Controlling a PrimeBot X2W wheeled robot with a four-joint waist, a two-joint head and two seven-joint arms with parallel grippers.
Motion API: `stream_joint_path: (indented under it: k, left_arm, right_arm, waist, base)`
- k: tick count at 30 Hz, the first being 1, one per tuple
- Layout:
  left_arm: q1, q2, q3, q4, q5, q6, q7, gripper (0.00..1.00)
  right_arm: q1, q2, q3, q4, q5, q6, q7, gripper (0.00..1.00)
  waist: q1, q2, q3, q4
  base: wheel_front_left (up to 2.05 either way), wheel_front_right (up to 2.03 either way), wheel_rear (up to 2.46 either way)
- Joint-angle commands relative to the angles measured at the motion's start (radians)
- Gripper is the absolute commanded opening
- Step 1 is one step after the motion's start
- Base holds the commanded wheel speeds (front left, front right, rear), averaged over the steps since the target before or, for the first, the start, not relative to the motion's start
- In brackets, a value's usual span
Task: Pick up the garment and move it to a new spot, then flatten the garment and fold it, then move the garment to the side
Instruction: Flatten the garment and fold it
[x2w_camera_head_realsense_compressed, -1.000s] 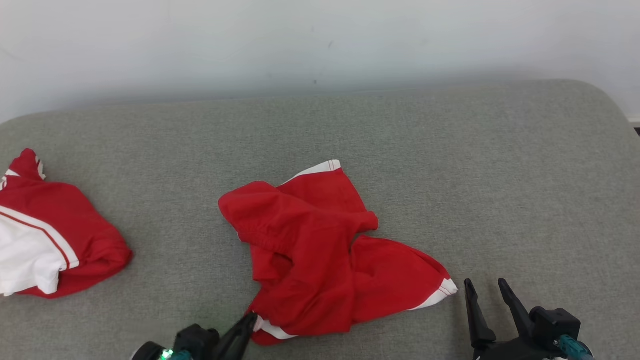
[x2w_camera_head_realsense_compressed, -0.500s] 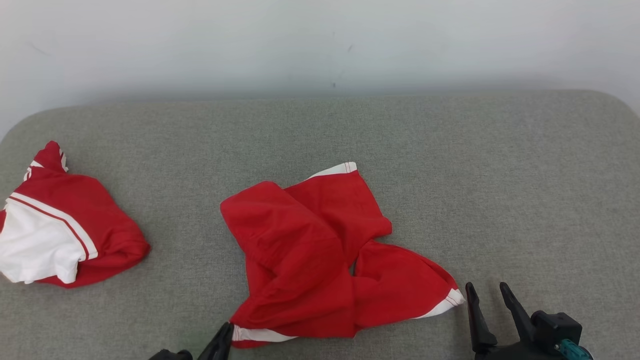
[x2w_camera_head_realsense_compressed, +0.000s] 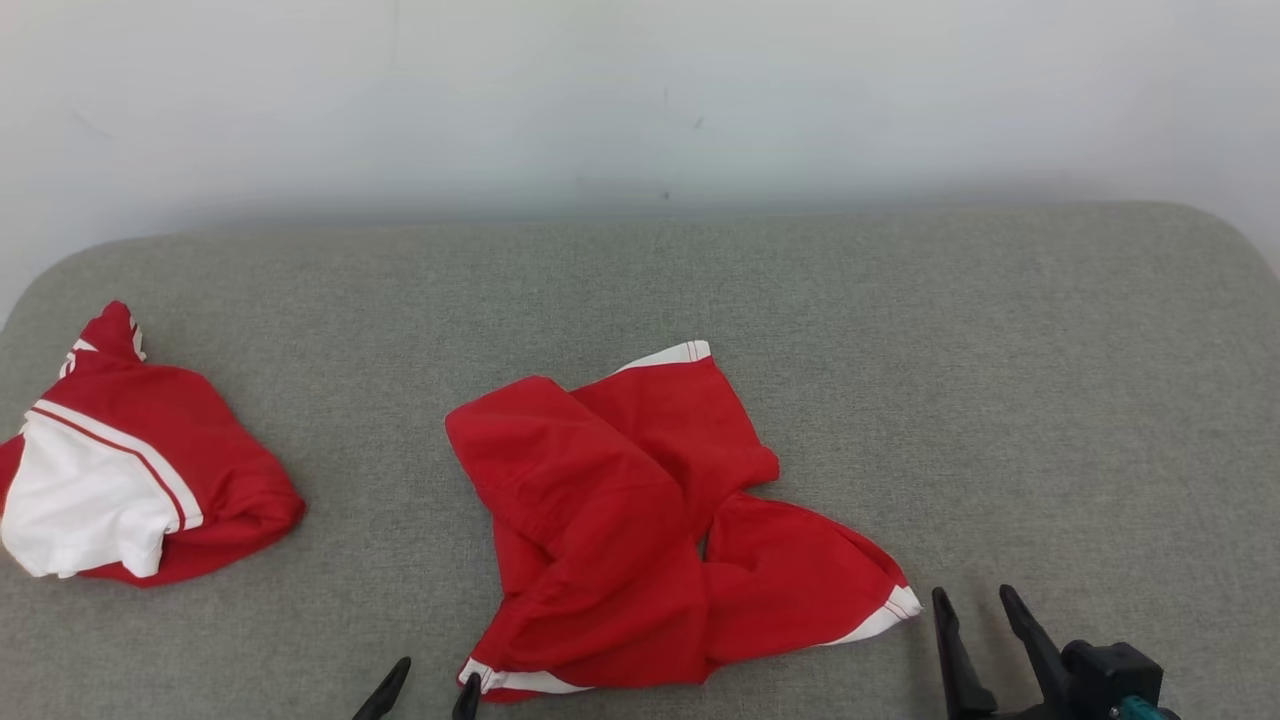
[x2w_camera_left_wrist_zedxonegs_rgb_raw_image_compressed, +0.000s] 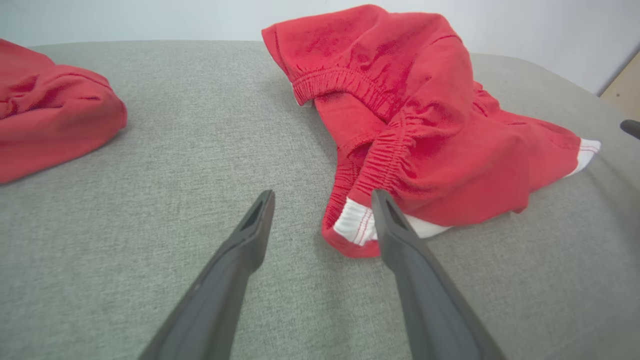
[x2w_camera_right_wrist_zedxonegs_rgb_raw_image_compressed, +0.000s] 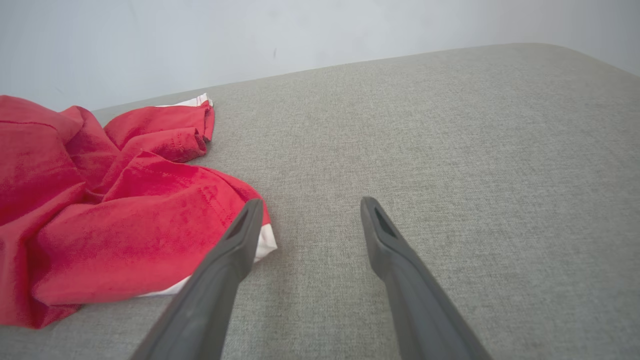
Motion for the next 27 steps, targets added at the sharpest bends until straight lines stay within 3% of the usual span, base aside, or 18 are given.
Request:
stream_joint_path:
  k: [1,13,24,25,26,27]
  left_arm:
    - [0.007,0.014,-0.011,0.009,0.011,-0.006,-0.003,1.00]
    - [-0.066,0.052,-0.097,0.053,0.004,-0.026,0.009,1.00]
    - [-0.198,0.109,-0.283,0.113,-0.058,-0.027,0.037,1.00]
    - [-0.207,0.111,-0.285,0.116,-0.069,-0.027,0.033,0.91]
    - [-0.211,0.107,-0.284,0.120,-0.088,-0.027,0.031,0.30]
    - [-0.213,0.106,-0.288,0.123,-0.100,-0.027,0.026,0.00]
  right_arm:
    - [0.013,-0.003,0.012,-0.004,-0.006,-0.002,0.000,1.00]
    - [0.001,-0.067,0.115,-0.003,-0.003,-0.002,0.000,1.00]
    - [-0.121,-0.095,0.254,0.126,0.034,-0.002,0.000,1.00]
    - [-0.131,-0.095,0.267,0.142,0.043,-0.002,-0.001,0.85]
    - [-0.142,-0.097,0.279,0.157,0.051,-0.002,-0.001,0.20]
    - [-0.150,-0.099,0.290,0.176,0.063,-0.002,0.004,0.00]
  waist:
    - [0.0000,0.0000,-0.003,-0.004]
    - [0.0000,0.0000,0.015,-0.013]
    - [0.0000,0.0000,0.048,-0.017]
    - [0.0000,0.0000,0.049,-0.017]
    - [0.0000,0.0000,0.050,-0.017]
    - [0.0000,0.0000,0.050,-0.015]
  base:
    - [0.00,0.00,0.00]
    - [0.00,0.00,0.00]
    - [0.00,0.00,0.00]
    - [0.00,0.00,0.00]
    - [0.00,0.00,0.00]
    - [0.00,0.00,0.00]
